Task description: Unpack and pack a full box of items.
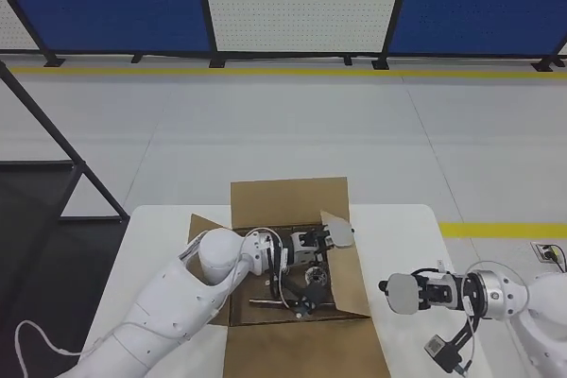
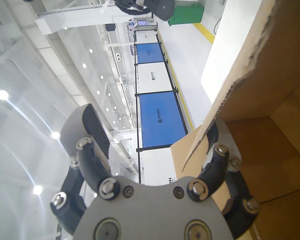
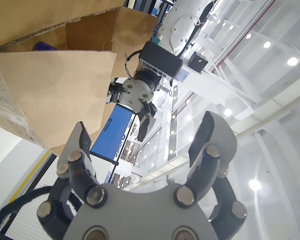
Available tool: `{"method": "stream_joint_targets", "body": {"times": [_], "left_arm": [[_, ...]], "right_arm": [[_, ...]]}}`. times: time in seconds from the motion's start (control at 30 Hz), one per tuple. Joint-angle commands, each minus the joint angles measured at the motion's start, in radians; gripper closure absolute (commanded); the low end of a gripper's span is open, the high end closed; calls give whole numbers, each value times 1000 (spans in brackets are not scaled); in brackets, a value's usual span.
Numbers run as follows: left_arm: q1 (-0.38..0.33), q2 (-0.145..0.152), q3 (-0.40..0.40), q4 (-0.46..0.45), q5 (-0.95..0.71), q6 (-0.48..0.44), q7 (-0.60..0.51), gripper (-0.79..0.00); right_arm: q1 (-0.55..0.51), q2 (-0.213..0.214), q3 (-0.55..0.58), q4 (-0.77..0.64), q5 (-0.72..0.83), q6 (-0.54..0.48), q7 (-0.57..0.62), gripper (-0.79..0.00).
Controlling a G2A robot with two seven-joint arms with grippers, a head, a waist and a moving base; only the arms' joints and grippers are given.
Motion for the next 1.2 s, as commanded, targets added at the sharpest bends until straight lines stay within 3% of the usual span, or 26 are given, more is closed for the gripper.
{"method": "stream_joint_targets", "body": {"times": [0.0, 0.47, 0.8, 1.17], "left_arm": [[-12, -10, 9, 4, 2, 3, -8, -785], [-83, -97, 80, 86, -26, 41, -52, -785], [-124, -167, 134, 187, -50, 56, -55, -785], [-159, -235, 163, 299, -80, 86, -20, -785]], "right_arm": [[-17, 3, 6, -11, -6, 5, -3, -785], [-151, 28, 100, -117, -7, 76, 1, -785], [-240, 42, 227, -157, 155, 172, -31, -785], [-179, 47, 174, -175, 42, 1, 49, -785]]}}
